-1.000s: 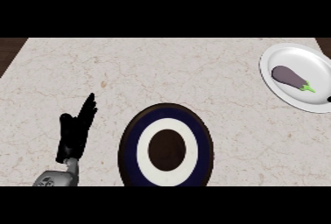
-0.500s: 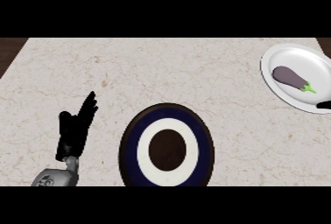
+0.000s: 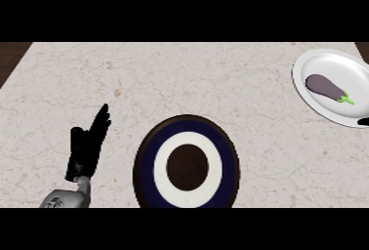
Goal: Pick the eggplant from the plate and place it in the plate
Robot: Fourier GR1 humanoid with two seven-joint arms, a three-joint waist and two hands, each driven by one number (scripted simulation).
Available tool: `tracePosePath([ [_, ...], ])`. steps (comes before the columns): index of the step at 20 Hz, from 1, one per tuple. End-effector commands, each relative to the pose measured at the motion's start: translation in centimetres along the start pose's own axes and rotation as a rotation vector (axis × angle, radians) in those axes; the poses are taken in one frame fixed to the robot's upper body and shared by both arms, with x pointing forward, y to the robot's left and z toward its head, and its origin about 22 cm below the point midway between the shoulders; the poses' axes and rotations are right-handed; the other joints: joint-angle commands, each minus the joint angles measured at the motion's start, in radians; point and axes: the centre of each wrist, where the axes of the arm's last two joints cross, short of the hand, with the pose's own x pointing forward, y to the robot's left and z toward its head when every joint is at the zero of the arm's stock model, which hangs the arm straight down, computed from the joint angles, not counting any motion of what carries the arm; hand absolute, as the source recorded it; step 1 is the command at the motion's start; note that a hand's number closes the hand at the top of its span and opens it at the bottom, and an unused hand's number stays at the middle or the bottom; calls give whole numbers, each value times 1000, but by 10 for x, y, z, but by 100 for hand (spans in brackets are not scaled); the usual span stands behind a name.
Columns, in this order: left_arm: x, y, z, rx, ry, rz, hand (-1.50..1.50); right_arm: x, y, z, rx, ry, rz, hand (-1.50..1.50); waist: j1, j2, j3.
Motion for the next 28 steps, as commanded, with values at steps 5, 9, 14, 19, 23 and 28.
tracePosePath([
  [5, 3, 1, 3, -7, 1, 8, 0, -3, -20, 16, -21, 20, 42, -150, 7, 1, 1],
  [9, -6, -5, 4, -6, 6, 10, 0, -5, -25, 23, -57, 23, 38, -150, 11, 6, 3],
  [14, 11, 5, -2, -7, -4, -6, 0, -13, -26, 34, -85, 46, 42, -150, 9, 4, 4],
  [19, 0, 1, -1, -5, -3, -13, 0, -15, -34, 43, -114, 21, 29, -150, 6, 8, 5],
  [23, 8, -9, 5, -17, -17, 5, 0, -10, -47, 49, -188, 50, 57, -150, 16, 6, 6],
  [28, 12, -3, -12, 6, -7, 11, 0, -16, -39, 49, -196, 59, 54, -150, 0, 12, 5],
])
